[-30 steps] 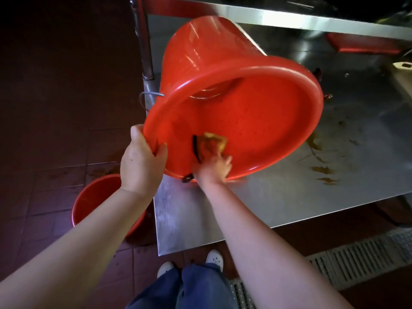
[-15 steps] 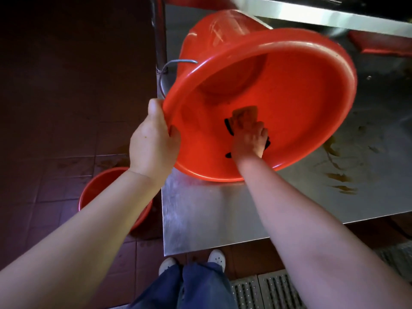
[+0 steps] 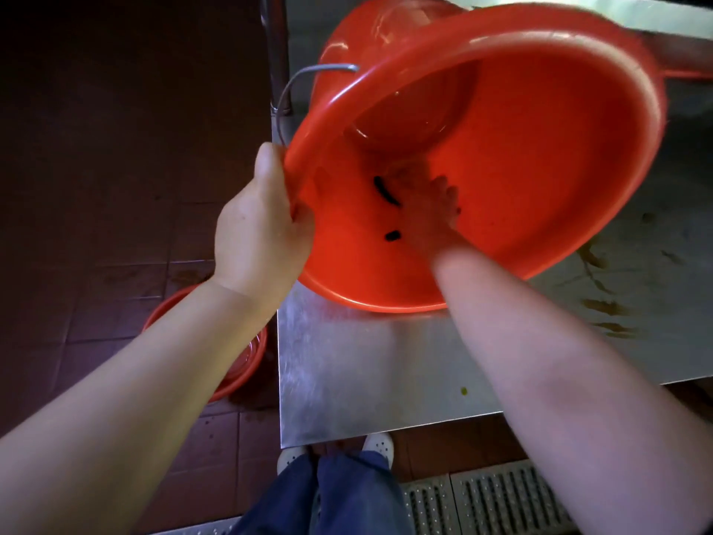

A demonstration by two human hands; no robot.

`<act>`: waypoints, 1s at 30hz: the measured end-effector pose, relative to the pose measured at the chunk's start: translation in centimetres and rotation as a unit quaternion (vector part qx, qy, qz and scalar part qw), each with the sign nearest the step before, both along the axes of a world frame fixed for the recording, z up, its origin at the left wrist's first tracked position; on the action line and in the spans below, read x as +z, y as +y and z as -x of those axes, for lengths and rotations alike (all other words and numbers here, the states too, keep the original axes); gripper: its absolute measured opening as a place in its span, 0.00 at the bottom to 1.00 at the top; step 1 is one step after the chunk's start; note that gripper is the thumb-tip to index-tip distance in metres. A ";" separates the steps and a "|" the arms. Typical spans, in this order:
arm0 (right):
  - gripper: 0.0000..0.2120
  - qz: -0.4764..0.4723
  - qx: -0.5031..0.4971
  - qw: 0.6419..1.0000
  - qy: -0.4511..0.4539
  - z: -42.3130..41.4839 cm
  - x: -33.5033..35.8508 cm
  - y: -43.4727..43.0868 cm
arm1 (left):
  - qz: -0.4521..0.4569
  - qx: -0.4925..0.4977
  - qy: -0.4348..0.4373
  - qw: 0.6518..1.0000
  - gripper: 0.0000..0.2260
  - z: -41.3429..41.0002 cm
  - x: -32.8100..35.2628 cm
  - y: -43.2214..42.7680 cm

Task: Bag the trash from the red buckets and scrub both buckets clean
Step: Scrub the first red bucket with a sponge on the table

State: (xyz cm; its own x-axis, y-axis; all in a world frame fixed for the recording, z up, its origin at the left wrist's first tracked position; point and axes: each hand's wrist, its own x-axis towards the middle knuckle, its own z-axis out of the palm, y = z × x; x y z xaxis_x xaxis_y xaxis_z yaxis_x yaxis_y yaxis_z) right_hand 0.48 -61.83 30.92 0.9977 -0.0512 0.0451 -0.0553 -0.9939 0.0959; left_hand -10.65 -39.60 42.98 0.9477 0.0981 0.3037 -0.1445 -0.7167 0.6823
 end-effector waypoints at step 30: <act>0.29 -0.569 -0.029 0.822 0.019 14.4 5.4 11.3 | -0.113 -0.041 -0.024 0.992 0.10 -1.2 2.9 -1.8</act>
